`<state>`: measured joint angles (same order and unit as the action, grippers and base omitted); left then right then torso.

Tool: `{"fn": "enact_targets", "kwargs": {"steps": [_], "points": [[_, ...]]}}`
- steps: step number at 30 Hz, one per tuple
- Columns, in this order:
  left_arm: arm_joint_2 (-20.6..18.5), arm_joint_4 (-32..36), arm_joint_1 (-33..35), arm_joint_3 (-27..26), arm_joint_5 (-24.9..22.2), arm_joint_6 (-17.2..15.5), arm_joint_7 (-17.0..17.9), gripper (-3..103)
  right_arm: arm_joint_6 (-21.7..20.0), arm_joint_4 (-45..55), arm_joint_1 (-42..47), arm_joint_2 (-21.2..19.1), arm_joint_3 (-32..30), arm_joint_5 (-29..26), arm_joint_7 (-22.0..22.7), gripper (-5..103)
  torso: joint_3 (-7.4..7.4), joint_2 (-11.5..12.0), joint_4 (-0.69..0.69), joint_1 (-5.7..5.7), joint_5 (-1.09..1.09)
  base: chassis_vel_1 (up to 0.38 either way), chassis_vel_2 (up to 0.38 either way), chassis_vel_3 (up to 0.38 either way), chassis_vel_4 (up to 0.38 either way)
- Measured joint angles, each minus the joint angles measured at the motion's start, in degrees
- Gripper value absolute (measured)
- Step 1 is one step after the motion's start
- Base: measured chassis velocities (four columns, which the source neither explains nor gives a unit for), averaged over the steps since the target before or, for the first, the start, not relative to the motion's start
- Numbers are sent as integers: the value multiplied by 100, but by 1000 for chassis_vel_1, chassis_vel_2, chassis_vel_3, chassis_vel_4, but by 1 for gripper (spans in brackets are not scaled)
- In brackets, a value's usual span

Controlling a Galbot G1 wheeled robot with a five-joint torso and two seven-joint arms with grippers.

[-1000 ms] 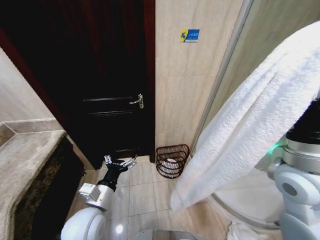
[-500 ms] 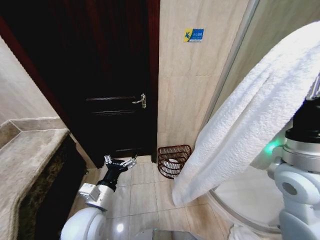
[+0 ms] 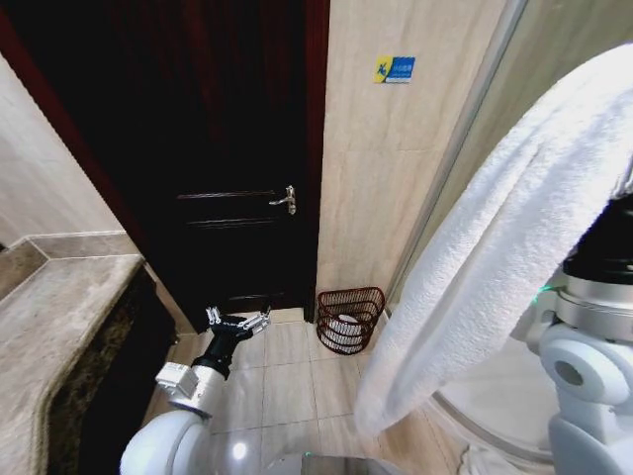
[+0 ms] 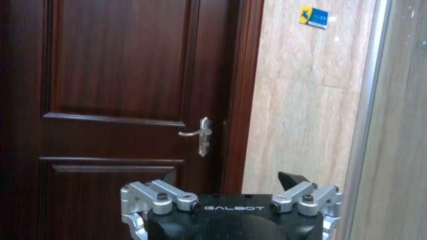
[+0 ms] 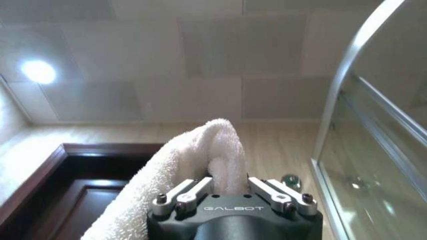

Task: Discard the used towel into the hamper.

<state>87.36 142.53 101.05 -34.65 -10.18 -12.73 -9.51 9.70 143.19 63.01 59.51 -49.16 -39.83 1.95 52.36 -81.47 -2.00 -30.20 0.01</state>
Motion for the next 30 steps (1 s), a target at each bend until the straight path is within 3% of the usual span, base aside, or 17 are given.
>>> {"fn": "enact_targets", "kwargs": {"steps": [10,20,30], "points": [[0,0,0,0,0,0,0,100,99,-820,-786,-512,129,-144,-99,8,-1,3,-1,1,-2,0,0,0,0],[0,0,0,0,0,0,0,100,-326,-1482,-1358,-377,489,-150,-84,8,-2,5,-1,1,0,0,0,0,0],[0,0,1,0,0,0,0,100,-387,-1550,-1657,-421,556,-170,-99,8,-4,5,1,5,-1,-22,10,16,-22]]}}
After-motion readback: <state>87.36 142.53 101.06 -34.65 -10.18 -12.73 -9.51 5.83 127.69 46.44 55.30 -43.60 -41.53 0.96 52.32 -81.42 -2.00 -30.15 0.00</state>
